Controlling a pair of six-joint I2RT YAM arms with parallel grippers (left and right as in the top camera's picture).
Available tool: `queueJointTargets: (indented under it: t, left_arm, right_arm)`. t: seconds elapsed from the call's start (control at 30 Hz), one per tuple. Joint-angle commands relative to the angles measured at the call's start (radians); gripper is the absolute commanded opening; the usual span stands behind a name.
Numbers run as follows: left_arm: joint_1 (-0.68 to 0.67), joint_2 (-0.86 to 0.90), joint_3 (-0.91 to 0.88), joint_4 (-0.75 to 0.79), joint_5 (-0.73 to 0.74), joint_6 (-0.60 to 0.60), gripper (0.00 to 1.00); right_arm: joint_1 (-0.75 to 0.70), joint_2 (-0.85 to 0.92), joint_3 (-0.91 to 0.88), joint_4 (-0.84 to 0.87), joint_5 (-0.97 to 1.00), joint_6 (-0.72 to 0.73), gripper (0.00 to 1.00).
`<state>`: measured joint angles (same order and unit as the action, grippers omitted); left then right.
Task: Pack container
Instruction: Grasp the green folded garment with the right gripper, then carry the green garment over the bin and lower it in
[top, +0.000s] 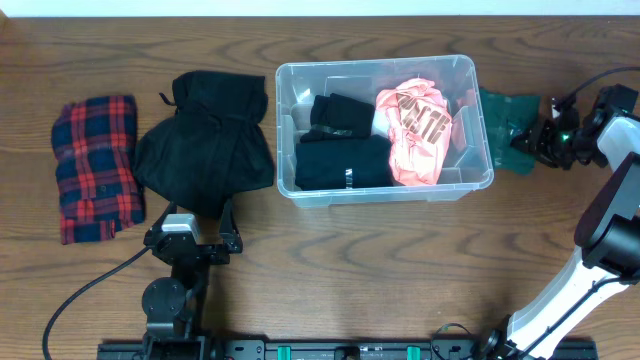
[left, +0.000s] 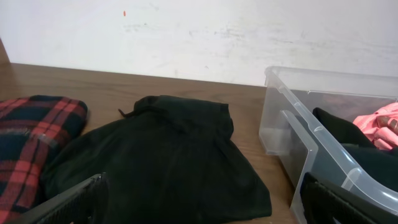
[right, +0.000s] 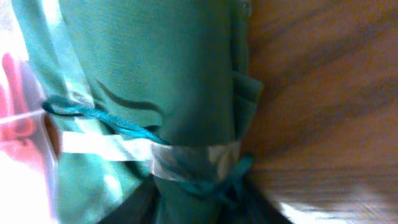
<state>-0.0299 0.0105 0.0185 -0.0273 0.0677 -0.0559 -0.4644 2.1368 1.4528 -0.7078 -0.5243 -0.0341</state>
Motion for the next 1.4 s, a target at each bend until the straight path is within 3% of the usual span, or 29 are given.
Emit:
queueJointTargets:
  t: [0.0, 0.13, 0.43, 0.83, 1.07, 1.37]
  left_arm:
    - [-0.004, -0.005, -0.014, -0.036, 0.007, 0.002, 0.98]
    - [-0.004, -0.005, -0.014, -0.036, 0.007, 0.002, 0.98]
    - [-0.004, -0.005, -0.014, -0.036, 0.007, 0.002, 0.98]
    - [-0.004, -0.005, -0.014, -0.036, 0.007, 0.002, 0.98]
    - [-0.004, -0.005, -0.014, -0.036, 0.007, 0.002, 0.98]
    - [-0.004, -0.005, -0.014, -0.037, 0.007, 0.002, 0.98]
  right_arm:
    - [0.003, 0.023, -0.009, -0.013, -0.029, -0.017, 0.19]
    - [0.003, 0.023, -0.009, -0.021, -0.031, -0.027, 0.01]
    - [-0.017, -0.053, 0.039, -0.060, -0.110, -0.027, 0.01]
    - [0.014, -0.515, 0.072, -0.124, -0.112, -0.004, 0.01]
    - [0.151, -0.709, 0.071, -0.174, -0.112, -0.004, 0.01]
    - [0.370, -0.716, 0.043, -0.304, -0.073, -0.034, 0.01]
